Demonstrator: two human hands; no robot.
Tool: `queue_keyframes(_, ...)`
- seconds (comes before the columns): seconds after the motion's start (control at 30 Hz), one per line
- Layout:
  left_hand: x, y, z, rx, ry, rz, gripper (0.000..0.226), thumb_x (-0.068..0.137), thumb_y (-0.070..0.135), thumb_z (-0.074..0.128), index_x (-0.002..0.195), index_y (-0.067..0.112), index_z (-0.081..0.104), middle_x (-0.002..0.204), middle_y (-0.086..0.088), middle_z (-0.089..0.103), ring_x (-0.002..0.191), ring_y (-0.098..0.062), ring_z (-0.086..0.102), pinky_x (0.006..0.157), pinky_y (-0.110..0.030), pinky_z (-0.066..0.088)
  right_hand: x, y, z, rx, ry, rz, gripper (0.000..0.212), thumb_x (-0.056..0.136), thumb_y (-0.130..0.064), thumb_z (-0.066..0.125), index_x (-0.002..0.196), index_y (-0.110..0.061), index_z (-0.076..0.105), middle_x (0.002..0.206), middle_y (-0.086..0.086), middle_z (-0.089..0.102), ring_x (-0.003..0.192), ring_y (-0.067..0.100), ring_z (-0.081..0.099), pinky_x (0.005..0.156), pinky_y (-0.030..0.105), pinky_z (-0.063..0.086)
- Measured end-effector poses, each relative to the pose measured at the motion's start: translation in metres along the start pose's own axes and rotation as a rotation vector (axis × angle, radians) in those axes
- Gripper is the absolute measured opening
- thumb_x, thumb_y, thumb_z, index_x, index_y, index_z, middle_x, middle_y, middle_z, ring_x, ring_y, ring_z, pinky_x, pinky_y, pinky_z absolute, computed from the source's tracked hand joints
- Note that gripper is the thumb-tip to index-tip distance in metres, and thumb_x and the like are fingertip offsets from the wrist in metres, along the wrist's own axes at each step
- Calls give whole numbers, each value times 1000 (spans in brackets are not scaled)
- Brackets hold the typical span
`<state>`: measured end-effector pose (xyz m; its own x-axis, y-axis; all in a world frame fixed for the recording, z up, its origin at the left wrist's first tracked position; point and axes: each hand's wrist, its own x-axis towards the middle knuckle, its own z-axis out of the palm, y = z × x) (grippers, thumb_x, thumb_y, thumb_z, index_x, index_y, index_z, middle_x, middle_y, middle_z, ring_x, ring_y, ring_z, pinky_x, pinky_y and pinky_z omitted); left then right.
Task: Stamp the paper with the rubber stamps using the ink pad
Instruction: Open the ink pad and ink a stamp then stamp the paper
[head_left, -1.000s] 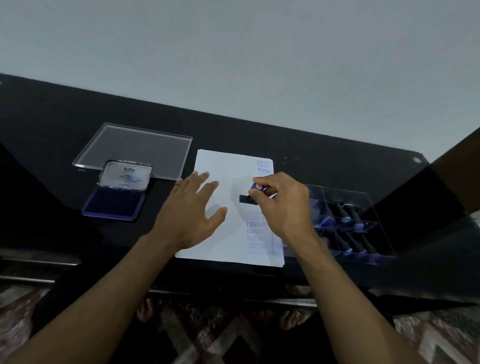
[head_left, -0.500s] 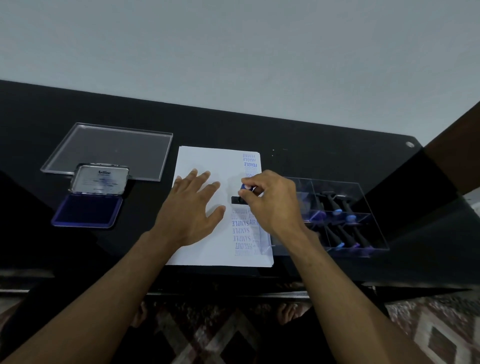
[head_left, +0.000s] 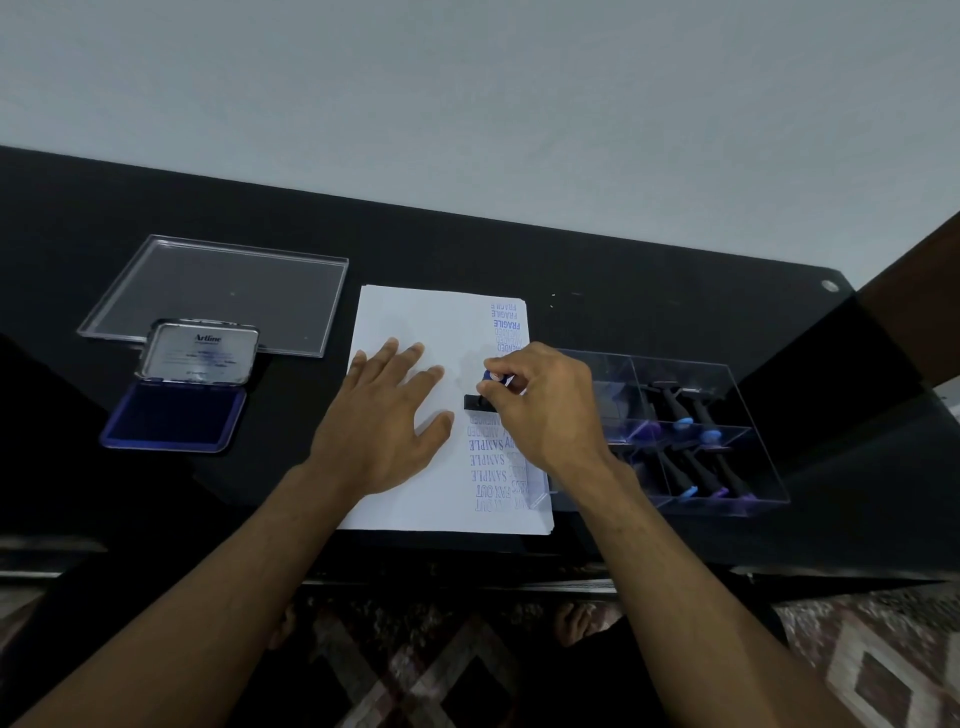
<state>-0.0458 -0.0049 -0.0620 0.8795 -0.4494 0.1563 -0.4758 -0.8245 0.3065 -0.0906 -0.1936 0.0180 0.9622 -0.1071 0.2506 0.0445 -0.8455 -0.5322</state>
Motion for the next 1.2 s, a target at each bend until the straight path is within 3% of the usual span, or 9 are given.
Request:
queue_keyframes(0.4, 0, -1, 2, 11, 6, -2, 76, 92, 71, 22, 149, 27, 46, 164, -3, 29, 154, -25, 16, 125, -49, 10, 3, 1, 2, -52, -35, -23, 23, 87, -25, 74, 108, -17, 76, 102, 0, 72, 85, 10, 63, 87, 30, 54)
queue_keyframes(0.57, 0, -2, 2, 16, 6, 0, 74, 93, 70, 24, 149, 27, 47, 163, -3, 30, 154, -25, 17, 125, -49, 11, 6, 3, 7, -152, -57, -30, 18, 87, -31, 72, 103, -24, 77, 102, -5, 71, 92, 12, 60, 91, 44, 50)
queue_keyframes(0.77, 0, -1, 1, 8, 11, -6, 75, 92, 70, 23, 148, 27, 48, 163, -3, 31, 154, -25, 18, 125, -51, 14, 8, 3, 8, -154, -61, -19, 15, 87, -30, 73, 100, -24, 77, 100, -6, 71, 90, 12, 60, 91, 45, 50)
queue_keyframes(1.2, 0, -2, 2, 2, 19, 0, 75, 92, 71, 23, 147, 27, 49, 162, -3, 32, 153, -26, 20, 124, -51, 14, 10, -1, 3, -70, -74, 32, 14, 86, -25, 76, 98, -18, 78, 100, -5, 72, 82, 9, 64, 85, 31, 56)
